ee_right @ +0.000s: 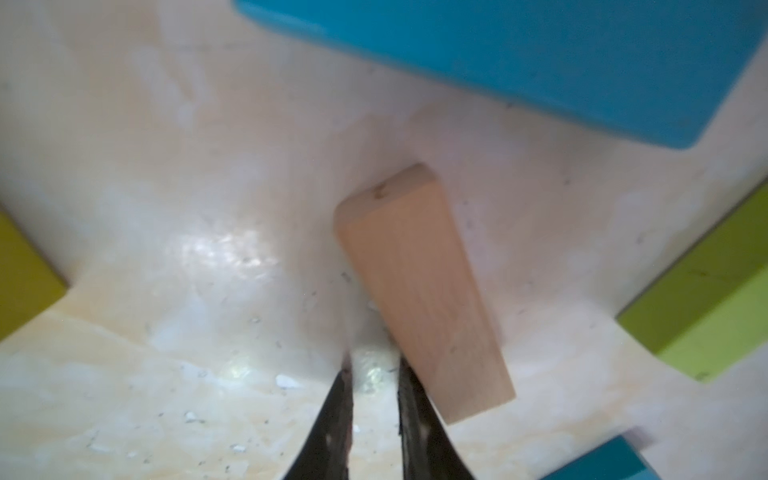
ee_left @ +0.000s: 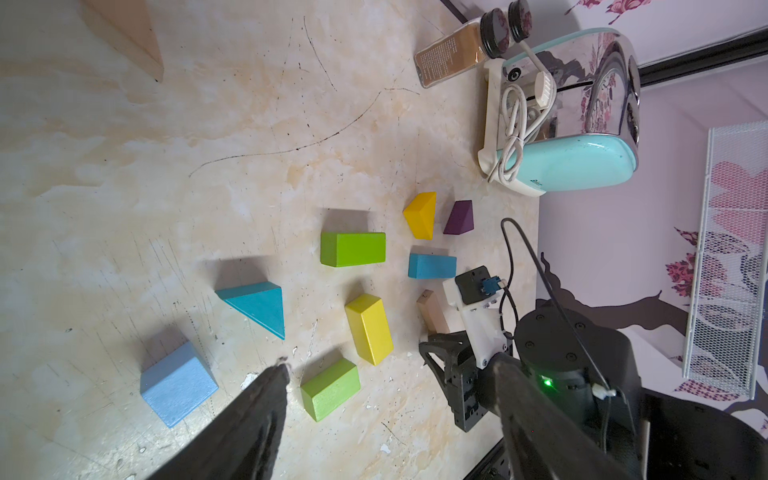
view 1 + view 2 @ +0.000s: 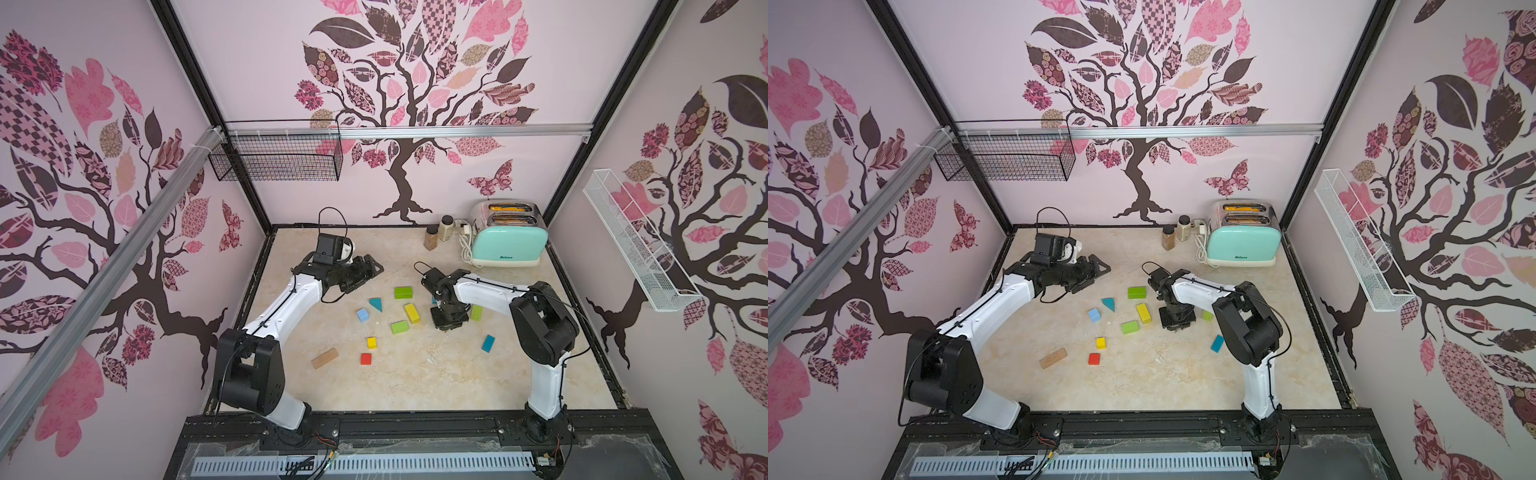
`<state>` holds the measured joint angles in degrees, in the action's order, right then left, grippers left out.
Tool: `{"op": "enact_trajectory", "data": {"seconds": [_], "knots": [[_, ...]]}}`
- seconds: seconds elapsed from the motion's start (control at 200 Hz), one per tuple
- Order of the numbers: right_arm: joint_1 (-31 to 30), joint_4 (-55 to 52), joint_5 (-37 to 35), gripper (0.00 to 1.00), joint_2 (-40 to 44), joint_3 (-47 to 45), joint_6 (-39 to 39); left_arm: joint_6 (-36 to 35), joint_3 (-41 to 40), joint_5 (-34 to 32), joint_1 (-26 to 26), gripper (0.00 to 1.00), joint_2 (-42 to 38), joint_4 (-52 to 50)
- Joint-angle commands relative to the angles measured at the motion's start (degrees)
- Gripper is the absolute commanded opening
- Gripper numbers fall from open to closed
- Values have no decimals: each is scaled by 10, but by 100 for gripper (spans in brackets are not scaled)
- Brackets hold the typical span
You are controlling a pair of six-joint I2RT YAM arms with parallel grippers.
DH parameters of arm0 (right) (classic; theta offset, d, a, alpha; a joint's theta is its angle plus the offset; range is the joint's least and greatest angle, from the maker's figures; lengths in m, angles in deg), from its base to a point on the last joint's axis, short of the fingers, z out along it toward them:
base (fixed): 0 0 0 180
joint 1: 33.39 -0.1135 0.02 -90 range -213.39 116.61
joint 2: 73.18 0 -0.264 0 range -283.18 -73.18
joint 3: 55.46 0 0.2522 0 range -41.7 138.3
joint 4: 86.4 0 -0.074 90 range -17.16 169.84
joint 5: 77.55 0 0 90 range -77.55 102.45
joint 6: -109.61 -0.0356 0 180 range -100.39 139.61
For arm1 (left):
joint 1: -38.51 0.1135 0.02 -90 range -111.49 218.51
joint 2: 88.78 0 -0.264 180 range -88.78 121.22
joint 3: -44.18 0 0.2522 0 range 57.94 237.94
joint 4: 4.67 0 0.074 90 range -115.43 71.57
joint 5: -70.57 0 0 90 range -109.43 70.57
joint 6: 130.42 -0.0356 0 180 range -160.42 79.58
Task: Assemble a carrot with building blocks
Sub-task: Assemble the building block at the center of the board.
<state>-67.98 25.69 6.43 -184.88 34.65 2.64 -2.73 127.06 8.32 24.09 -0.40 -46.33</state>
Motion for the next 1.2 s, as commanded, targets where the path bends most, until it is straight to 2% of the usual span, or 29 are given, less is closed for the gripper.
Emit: {"op": "enact_trajectory", "data": {"seconds": [0.0, 0.345, 0.505, 0.6, 0.665, 0.675, 0.69, 0.71, 0.86, 1.045, 1.195], "knots": [[13, 1, -53, 24, 0, 17, -15, -7, 15, 8, 3, 83, 11, 6], [24, 29, -15, 26, -10, 27, 2, -18, 23, 1, 6, 83, 18, -7], [24, 31, 7, 26, -17, 40, -3, -28, 26, -36, 11, 84, 3, -47], [19, 12, 8, 28, 14, 44, -1, -28, 13, -64, 24, 85, -23, -71], [13, 5, 10, 34, 44, 45, 3, -24, -2, -83, 41, 87, -48, -87], [13, 5, 11, 35, 47, 46, 4, -23, -6, -87, 44, 89, -51, -90], [11, 2, 12, 37, 52, 47, 6, -20, -11, -92, 49, 96, -58, -95], [9, 0, 14, 40, 57, 49, 7, -18, -18, -98, 55, 98, -67, -99], [-2, -16, 44, 54, 77, 74, 8, -1, -60, -105, 88, 98, -123, -150], [-8, -43, 52, 62, 92, 119, 15, 14, -121, -109, 89, 97, -185, -239], [-19, -53, 70, 71, 92, 138, 29, 72, -185, -173, 88, 95, -226, -300]]}}
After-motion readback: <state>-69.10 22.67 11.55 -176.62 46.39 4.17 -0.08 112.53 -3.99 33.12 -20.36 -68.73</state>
